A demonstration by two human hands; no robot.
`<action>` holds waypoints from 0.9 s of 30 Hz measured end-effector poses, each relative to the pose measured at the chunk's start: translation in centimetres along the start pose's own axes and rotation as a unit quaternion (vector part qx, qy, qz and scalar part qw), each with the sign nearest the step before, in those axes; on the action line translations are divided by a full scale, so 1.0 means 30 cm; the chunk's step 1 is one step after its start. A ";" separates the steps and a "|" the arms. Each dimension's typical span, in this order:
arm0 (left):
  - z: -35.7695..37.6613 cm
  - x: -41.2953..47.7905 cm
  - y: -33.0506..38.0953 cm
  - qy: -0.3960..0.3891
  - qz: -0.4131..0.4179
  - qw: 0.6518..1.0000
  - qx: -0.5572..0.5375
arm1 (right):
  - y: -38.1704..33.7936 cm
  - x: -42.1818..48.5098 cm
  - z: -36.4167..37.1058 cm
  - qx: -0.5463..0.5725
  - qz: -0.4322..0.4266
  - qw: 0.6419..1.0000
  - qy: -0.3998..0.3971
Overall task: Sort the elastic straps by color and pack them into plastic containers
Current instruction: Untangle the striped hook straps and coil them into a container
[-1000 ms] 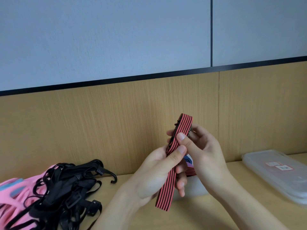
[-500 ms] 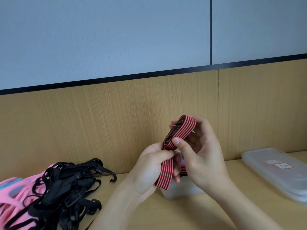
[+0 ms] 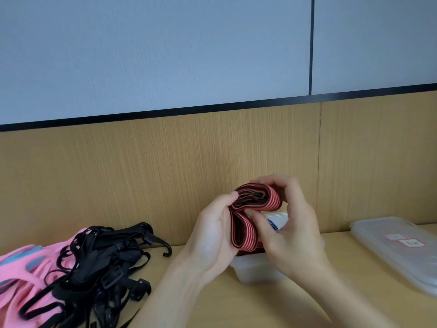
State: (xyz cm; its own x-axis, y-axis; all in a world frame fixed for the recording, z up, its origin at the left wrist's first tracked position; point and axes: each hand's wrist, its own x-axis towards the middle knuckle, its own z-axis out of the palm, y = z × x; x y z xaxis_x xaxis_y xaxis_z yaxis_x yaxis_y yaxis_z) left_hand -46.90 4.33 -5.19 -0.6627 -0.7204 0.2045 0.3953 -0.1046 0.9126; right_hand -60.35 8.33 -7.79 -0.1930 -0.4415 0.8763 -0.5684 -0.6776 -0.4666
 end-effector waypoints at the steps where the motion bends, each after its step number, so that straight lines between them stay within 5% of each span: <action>1: -0.002 0.000 0.003 0.007 0.004 1.000 0.001 | 0.001 -0.003 0.002 -0.002 0.002 1.000 -0.011; 13: -0.038 0.012 0.032 0.103 0.074 0.984 -0.121 | 0.012 -0.034 0.016 -0.037 0.010 0.992 -0.120; 16: -0.044 0.005 0.040 0.077 0.090 0.981 -0.152 | 0.017 -0.041 0.029 -0.053 0.026 0.987 -0.148; 23: -0.038 0.015 0.024 0.044 0.112 0.987 -0.107 | 0.018 -0.032 0.035 -0.053 -0.004 0.997 -0.055; 27: -0.054 0.028 0.006 0.056 0.115 0.992 0.017 | 0.022 -0.021 0.020 -0.044 0.022 0.999 -0.018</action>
State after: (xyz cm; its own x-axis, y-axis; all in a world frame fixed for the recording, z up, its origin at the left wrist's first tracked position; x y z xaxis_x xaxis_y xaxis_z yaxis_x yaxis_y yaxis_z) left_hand -46.35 2.58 -5.44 -0.4811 -0.7948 0.3699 0.5048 0.0938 0.8581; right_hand -60.10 7.82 -8.73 -0.1918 -0.4907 0.8499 -0.6287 -0.6036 -0.4904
